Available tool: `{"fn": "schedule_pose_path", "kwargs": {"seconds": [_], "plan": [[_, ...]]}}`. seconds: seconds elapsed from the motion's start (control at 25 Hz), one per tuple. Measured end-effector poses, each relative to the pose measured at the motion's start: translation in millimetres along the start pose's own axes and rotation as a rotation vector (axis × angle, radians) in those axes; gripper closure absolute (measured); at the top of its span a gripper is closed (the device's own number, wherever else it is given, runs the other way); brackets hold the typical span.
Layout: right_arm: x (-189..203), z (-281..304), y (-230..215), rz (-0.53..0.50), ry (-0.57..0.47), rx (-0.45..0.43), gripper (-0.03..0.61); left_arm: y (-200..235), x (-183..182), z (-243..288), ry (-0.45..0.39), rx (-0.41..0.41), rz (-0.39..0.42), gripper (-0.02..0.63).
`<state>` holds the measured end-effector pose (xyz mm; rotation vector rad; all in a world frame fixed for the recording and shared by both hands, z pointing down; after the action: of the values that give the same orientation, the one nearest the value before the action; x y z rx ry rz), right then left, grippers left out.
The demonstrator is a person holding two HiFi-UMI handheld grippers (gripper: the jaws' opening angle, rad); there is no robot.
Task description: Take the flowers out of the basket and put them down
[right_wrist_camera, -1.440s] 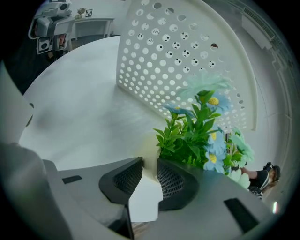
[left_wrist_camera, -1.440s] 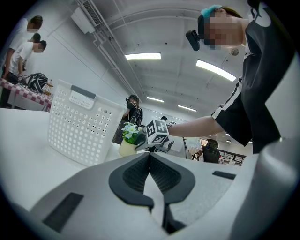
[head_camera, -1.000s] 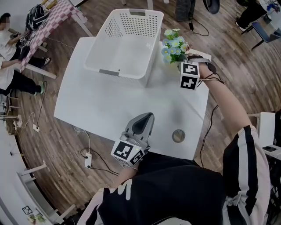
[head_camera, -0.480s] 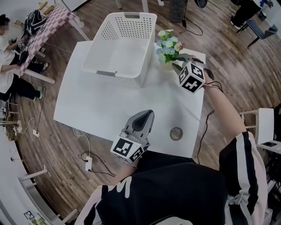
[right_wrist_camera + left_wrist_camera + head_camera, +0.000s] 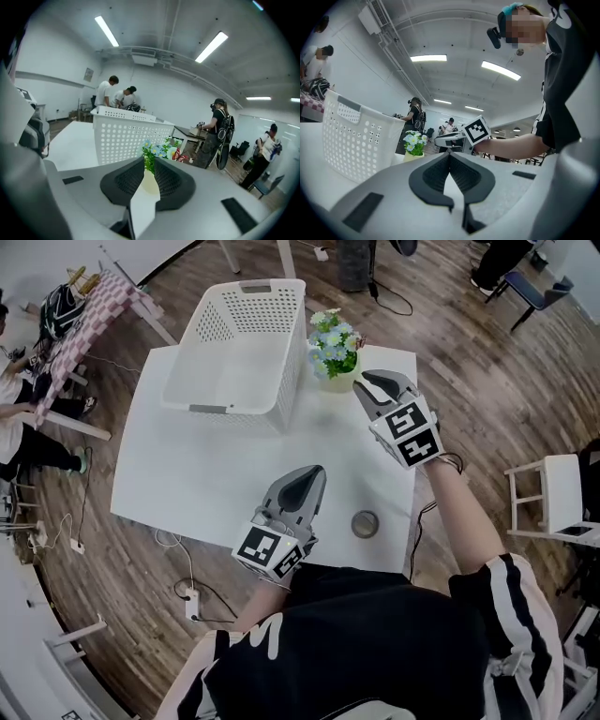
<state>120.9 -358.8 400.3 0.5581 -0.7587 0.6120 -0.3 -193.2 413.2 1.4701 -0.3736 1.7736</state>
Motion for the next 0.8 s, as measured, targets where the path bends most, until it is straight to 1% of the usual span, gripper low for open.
{"fn": "schedule_pose_path", "kwargs": {"seconds": [0.16, 0.32, 0.4, 0.56, 0.72, 0.8], "plan": [[0.5, -29.3, 6.9, 0.121, -0.092, 0.021, 0.509, -3.7, -8.0, 10.0, -0.018, 0.018, 0.024, 0.609], [5.9, -56.5, 18.6, 0.192, -0.145, 0.044, 0.529, -10.1, -15.8, 17.7, -0.038, 0.032, 0.046, 0.609], [9.4, -69.8, 24.4, 0.232, -0.180, 0.041, 0.536, -14.2, -21.2, 21.7, -0.051, 0.036, 0.054, 0.609], [18.5, -88.5, 35.4, 0.266, -0.230, 0.043, 0.549, -23.5, -29.0, 29.1, -0.071, 0.037, 0.069, 0.609], [23.5, -108.6, 44.5, 0.331, -0.301, 0.022, 0.560, -35.8, -31.7, 34.7, -0.088, 0.040, 0.084, 0.609], [28.5, -115.7, 50.5, 0.325, -0.322, 0.012, 0.561, -42.7, -30.3, 36.7, -0.092, 0.035, 0.096, 0.609]]}}
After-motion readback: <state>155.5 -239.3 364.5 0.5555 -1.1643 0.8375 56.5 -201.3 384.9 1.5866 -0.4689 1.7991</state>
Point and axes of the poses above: the fingertips, and each gripper's own axes: z forward along the fingers, y to its left, x out of its underside, the point moved 4 cm from there along -z, backward along the fingers, and after that the axes turned 13 degrees about y, right-handed, at the moved point
